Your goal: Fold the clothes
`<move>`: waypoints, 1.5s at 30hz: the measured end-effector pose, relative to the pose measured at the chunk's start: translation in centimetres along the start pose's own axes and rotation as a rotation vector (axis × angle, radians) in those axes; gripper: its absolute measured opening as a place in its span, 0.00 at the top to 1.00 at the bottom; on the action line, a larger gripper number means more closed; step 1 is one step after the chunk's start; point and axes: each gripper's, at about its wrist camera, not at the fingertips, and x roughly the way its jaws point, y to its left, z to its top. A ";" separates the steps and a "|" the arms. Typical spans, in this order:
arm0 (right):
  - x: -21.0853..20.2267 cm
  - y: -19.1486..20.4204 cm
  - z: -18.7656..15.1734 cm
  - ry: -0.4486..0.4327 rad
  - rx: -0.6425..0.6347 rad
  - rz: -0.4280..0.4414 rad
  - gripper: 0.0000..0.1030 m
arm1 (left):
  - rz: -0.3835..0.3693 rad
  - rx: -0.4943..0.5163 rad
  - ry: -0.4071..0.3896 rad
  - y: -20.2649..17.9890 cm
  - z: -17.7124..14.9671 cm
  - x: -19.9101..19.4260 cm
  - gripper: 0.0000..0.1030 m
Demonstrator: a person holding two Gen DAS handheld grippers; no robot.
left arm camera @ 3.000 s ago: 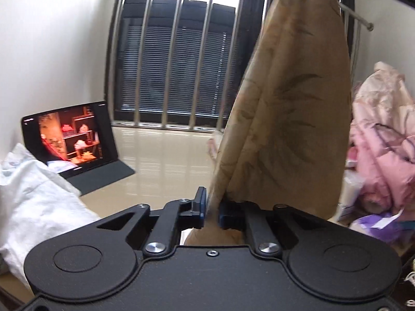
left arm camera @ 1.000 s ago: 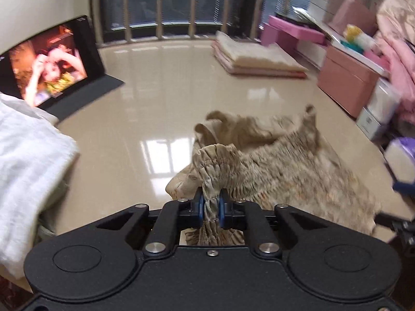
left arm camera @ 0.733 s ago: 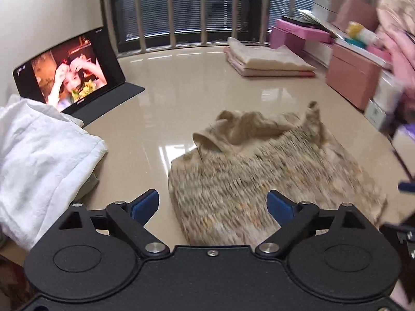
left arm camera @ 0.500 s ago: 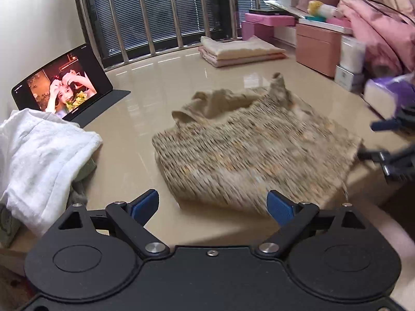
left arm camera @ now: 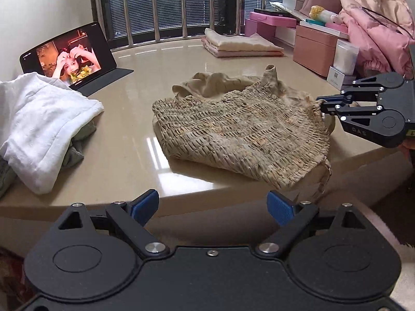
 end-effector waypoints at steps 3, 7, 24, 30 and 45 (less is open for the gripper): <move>-1.0 -0.1 1.8 -0.050 0.100 0.040 0.96 | -0.020 -0.008 -0.036 -0.8 0.8 0.0 0.13; -2.3 -0.6 4.1 -0.114 0.249 0.103 0.96 | -0.087 -0.047 -0.138 -1.9 3.1 -0.4 0.13; -4.6 2.3 3.7 -0.103 0.302 0.085 0.95 | -0.058 -0.052 -0.253 -3.4 5.2 0.5 0.91; -4.9 4.1 2.1 -0.071 0.231 0.014 0.91 | -0.105 -0.041 -0.274 -3.1 6.1 -0.2 0.95; -4.9 11.1 2.0 -0.095 -0.062 -0.347 0.04 | -0.208 -0.054 -0.263 -3.3 8.1 0.1 0.96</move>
